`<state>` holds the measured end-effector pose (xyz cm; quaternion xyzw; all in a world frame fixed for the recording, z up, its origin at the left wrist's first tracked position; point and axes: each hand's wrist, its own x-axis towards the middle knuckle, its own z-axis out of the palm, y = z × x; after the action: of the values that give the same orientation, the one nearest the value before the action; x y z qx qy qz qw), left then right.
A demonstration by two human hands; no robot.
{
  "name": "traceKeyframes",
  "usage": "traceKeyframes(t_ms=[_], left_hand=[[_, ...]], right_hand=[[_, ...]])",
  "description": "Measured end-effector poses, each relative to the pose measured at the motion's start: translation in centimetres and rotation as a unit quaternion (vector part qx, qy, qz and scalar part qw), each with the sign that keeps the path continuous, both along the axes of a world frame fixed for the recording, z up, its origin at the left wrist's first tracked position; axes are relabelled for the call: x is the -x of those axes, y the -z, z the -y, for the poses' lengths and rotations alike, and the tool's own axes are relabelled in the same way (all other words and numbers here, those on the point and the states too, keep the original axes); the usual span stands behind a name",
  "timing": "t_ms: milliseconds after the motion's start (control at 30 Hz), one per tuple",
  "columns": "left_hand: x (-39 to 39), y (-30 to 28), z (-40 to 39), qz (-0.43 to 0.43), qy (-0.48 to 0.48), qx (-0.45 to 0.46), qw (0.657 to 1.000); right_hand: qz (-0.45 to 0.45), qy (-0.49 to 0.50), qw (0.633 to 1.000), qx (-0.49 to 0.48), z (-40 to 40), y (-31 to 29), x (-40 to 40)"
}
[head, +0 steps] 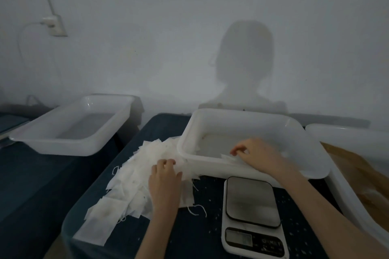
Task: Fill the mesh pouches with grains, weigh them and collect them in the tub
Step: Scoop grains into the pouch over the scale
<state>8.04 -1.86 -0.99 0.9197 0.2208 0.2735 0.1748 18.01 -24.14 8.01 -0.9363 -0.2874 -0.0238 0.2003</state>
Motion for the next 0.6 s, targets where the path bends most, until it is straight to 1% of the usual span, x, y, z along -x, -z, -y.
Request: traceKeyframes(t_ms=[33,100,167,233,333,433,533,600], left_hand=[[-0.2,-0.1,-0.8,-0.031,0.001,-0.014,0.999],[-0.4,-0.1,-1.9,-0.062,0.010,-0.038,0.997],[-0.3,-0.1,-2.3,-0.056,0.017,-0.061,0.996],[0.0,-0.4,-2.2,-0.032,0.006,-0.058,0.998],[0.7,-1.4,-1.8,0.033,-0.028,0.025,0.999],[1.6,-2.5,-1.2,0.093,-0.041,0.115,0.988],[2.4,-4.2,0.4,0.171,0.004,0.228,0.958],[2.8,-5.2,2.0,0.179,0.072,0.290,0.938]], right_hand=[[0.012,-0.002,1.000,-0.013,-0.1,-0.1,0.6],[0.016,-0.011,0.999,-0.042,-0.4,0.0,1.8],[0.005,-0.027,0.997,-0.071,-0.7,0.2,3.1],[0.005,-0.041,0.995,-0.087,-0.9,0.6,4.1],[-0.007,-0.052,0.994,-0.095,-1.5,1.5,5.4],[-0.046,-0.062,0.989,-0.130,-2.5,2.6,6.5],[-0.086,-0.062,0.974,-0.201,-3.9,3.6,7.5],[-0.112,-0.051,0.962,-0.245,-4.8,3.7,7.9]])
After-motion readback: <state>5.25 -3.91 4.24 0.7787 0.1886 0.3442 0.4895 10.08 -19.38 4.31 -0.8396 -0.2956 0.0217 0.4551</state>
